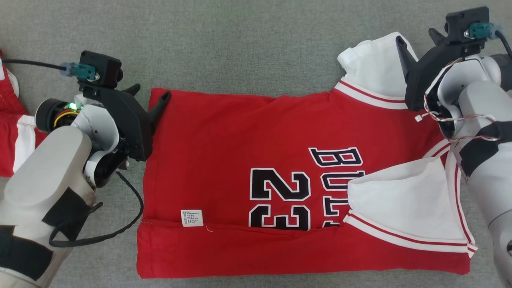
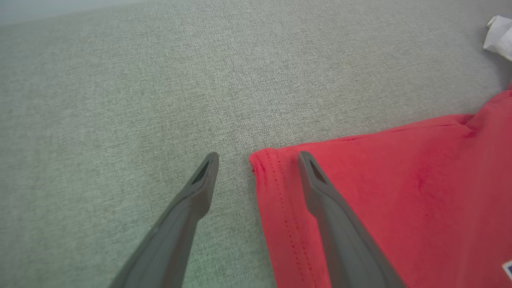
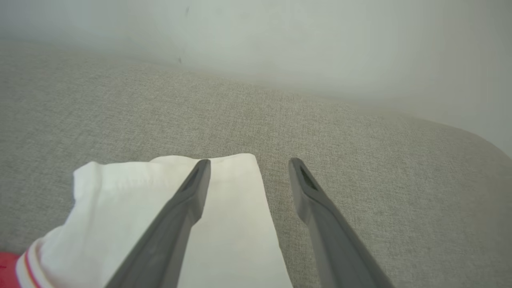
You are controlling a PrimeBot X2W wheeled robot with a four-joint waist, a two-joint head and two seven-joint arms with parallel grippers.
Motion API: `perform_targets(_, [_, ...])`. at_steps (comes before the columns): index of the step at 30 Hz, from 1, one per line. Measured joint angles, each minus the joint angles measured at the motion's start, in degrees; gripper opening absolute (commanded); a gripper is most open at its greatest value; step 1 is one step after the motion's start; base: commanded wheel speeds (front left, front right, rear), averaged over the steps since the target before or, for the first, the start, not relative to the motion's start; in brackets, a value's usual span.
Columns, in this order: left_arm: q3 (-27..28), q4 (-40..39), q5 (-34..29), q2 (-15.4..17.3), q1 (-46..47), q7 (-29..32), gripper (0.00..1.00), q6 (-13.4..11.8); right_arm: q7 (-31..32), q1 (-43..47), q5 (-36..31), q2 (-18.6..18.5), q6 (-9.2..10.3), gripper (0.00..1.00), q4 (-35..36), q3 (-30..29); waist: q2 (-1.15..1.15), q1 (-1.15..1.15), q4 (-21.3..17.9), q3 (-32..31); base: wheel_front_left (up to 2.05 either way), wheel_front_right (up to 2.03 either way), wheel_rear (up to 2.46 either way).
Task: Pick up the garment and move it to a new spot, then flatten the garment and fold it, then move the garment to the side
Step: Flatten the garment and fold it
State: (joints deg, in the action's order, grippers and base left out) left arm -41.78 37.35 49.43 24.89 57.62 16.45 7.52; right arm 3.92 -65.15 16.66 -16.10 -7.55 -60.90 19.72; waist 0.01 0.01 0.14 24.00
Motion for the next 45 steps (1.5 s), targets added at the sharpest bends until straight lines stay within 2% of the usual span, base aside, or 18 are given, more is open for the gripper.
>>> perform_targets(12, [-5.1,0.5,3.5,-0.5,3.9,-0.7,1.00,0.0,8.6,-8.3,2.1,-1.0,0.00,1.00,-8.7,1.7,0.00,0.00,2.1,2.6,0.00,0.00,0.00])
perform_targets(20, [-7.0,0.7,7.8,-1.1,5.8,3.4,1.00,0.0,13.1,-10.2,3.1,-1.2,0.00,1.00,-11.4,1.1,-0.01,-0.01,3.4,3.9,0.00,0.00,0.00])
perform_targets(21, [-7.2,0.6,7.9,-1.0,6.1,3.8,0.91,0.0,13.7,-10.5,3.1,-1.2,0.00,1.00,-11.6,0.8,-0.01,-0.01,3.4,4.1,0.00,0.00,0.00])
perform_targets(22, [-7.4,0.6,7.9,-1.0,6.5,4.0,0.57,0.0,14.0,-10.7,3.1,-1.2,0.00,0.46,-11.7,0.7,-0.01,-0.01,3.4,4.3,0.00,0.00,0.00])
perform_targets(23, [-7.5,0.7,7.9,-1.0,6.9,4.0,0.36,0.0,14.2,-11.0,3.0,-1.3,0.00,0.23,-11.9,0.4,-0.01,-0.01,3.5,4.5,0.00,0.00,0.00])
perform_targets(24, [-7.7,0.9,7.9,-0.9,7.1,4.0,0.00,0.0,14.2,-11.2,3.0,-1.3,0.00,0.00,-12.0,0.2,-0.01,-0.01,3.5,4.7,0.00,0.00,0.00])
perform_targets(31, [-8.5,1.1,9.9,-1.1,7.9,5.2,0.00,0.0,14.4,-12.2,1.3,-1.4,0.00,0.00,-12.6,-1.2,-0.01,-0.01,3.5,4.9,0.00,0.00,0.00])
perform_targets(40, [-8.0,2.5,7.9,-1.3,8.6,-2.9,0.00,0.0,3.5,-12.7,-0.6,-1.4,0.00,0.00,-12.7,-2.1,-0.01,0.00,3.1,2.8,0.00,0.00,0.00])
perform_targets(45, [-8.2,3.3,7.5,-1.7,7.5,-5.4,0.00,0.0,-0.3,-11.0,-0.2,-1.2,0.00,0.00,-12.6,-2.2,-0.01,-0.01,2.7,0.9,0.00,0.00,0.00])
